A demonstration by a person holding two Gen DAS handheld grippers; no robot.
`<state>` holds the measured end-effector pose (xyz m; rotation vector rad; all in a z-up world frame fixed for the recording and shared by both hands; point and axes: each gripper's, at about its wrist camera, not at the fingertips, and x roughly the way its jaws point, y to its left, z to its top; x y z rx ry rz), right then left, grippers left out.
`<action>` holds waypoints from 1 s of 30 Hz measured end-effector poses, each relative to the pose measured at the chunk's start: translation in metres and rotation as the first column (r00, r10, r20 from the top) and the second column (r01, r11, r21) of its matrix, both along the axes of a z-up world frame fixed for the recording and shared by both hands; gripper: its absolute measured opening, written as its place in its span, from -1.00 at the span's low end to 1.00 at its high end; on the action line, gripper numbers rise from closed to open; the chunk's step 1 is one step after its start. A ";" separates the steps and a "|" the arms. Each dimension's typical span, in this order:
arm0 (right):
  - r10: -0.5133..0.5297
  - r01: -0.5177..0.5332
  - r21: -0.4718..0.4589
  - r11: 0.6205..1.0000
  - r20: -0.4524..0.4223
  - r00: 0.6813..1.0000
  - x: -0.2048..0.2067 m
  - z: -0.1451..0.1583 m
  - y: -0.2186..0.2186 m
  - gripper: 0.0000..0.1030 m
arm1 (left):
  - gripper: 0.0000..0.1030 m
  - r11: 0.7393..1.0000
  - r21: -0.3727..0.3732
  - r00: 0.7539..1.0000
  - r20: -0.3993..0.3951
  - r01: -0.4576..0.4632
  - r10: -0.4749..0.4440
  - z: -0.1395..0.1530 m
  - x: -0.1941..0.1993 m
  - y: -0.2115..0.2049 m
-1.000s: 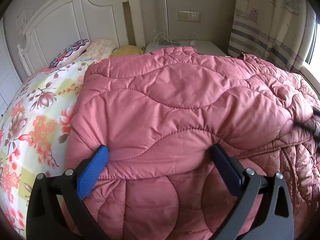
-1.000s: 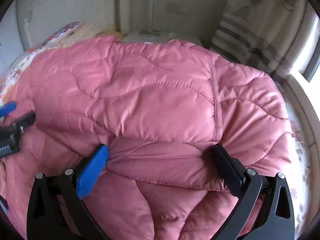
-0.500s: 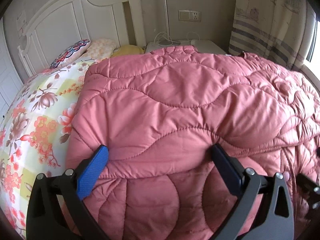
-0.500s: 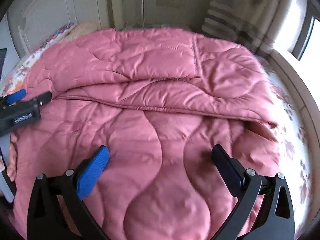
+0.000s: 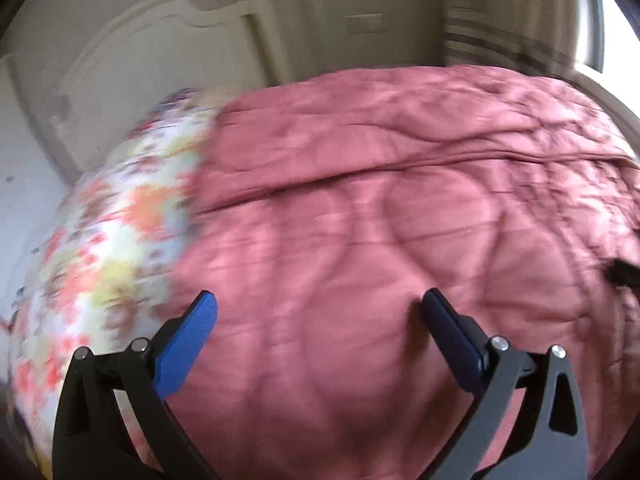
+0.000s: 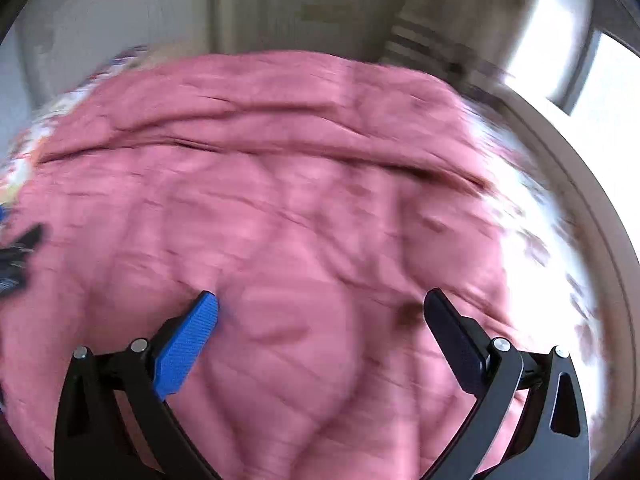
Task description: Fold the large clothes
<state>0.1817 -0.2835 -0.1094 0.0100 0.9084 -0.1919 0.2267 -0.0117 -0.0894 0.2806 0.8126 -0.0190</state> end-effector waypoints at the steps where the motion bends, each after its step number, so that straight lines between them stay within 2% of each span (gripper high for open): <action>1: -0.030 0.030 0.025 0.999 0.006 1.000 -0.005 -0.002 -0.009 0.91 | 0.96 0.999 0.005 0.999 0.006 -0.035 0.035 -0.001 -0.003 0.013; 3: -0.128 0.123 0.159 0.980 0.020 0.992 -0.020 -0.006 -0.043 0.91 | 0.96 0.994 -0.043 0.995 -0.030 -0.097 0.096 -0.007 -0.005 0.038; 4: -0.177 0.169 0.206 0.964 0.023 0.984 -0.026 -0.005 -0.055 0.91 | 0.96 0.983 -0.126 0.990 -0.074 -0.132 0.123 -0.010 -0.005 0.055; 5: -0.198 0.190 0.206 0.960 0.018 0.980 -0.029 -0.003 -0.057 0.91 | 0.96 0.965 -0.208 0.985 -0.105 -0.159 0.139 -0.011 -0.004 0.070; 7: -0.202 0.198 0.152 0.968 0.011 0.979 -0.031 0.003 -0.050 0.91 | 0.96 0.927 -0.297 0.971 -0.141 -0.230 0.195 -0.013 -0.006 0.089; 9: -0.112 0.099 0.146 0.984 0.082 0.990 -0.043 0.015 -0.028 0.91 | 0.96 0.928 -0.289 0.972 -0.106 -0.234 0.212 -0.008 -0.013 0.088; 10: -0.054 0.039 0.141 0.989 0.107 0.993 -0.047 0.019 -0.015 0.91 | 0.96 0.940 -0.265 0.977 -0.042 -0.214 0.210 0.000 -0.026 0.078; 12: 0.102 -0.114 0.084 0.990 0.128 0.986 -0.054 0.023 0.020 0.91 | 0.96 0.949 -0.281 0.987 0.029 -0.142 0.156 0.011 -0.046 0.062; 13: 0.171 -0.177 0.044 0.983 0.113 0.979 -0.054 0.020 0.038 0.91 | 0.96 0.949 -0.307 0.993 0.066 -0.072 0.097 0.018 -0.059 0.050; 14: 0.247 -0.247 -0.005 0.969 0.053 0.968 -0.053 0.008 0.058 0.91 | 0.96 0.949 -0.314 0.995 0.089 -0.016 0.046 0.021 -0.068 0.038; 15: 0.270 -0.269 -0.025 0.963 0.006 0.963 -0.051 -0.002 0.066 0.91 | 0.96 0.954 -0.300 0.995 0.100 0.030 0.001 0.021 -0.075 0.027; 16: 0.277 -0.277 -0.027 0.961 -0.003 0.961 -0.050 -0.009 0.070 0.91 | 0.96 0.966 -0.245 0.994 0.093 0.079 -0.058 0.018 -0.078 0.007; 18: 0.252 -0.253 0.040 0.967 0.009 0.968 -0.049 -0.010 0.056 0.91 | 0.96 0.985 -0.114 0.991 0.050 0.131 -0.126 0.000 -0.079 -0.022; 19: 0.250 -0.250 0.063 0.966 0.010 0.968 -0.049 -0.010 0.051 0.91 | 0.96 0.989 -0.055 0.990 -0.019 0.136 -0.137 -0.014 -0.071 -0.032; 24: 0.220 -0.219 0.056 0.974 -0.003 0.976 -0.054 -0.006 0.029 0.91 | 0.96 0.975 -0.204 0.992 -0.071 0.086 -0.102 -0.017 -0.064 -0.004; 27: 0.139 -0.139 0.033 0.990 0.005 0.990 -0.074 -0.003 0.002 0.91 | 0.96 0.990 -0.139 0.998 -0.054 0.026 -0.034 -0.014 -0.071 0.015; 30: 0.021 -0.021 0.052 0.998 0.005 1.000 -0.083 -0.008 -0.032 0.91 | 0.96 0.978 -0.201 0.996 -0.084 -0.055 0.039 -0.014 -0.073 0.051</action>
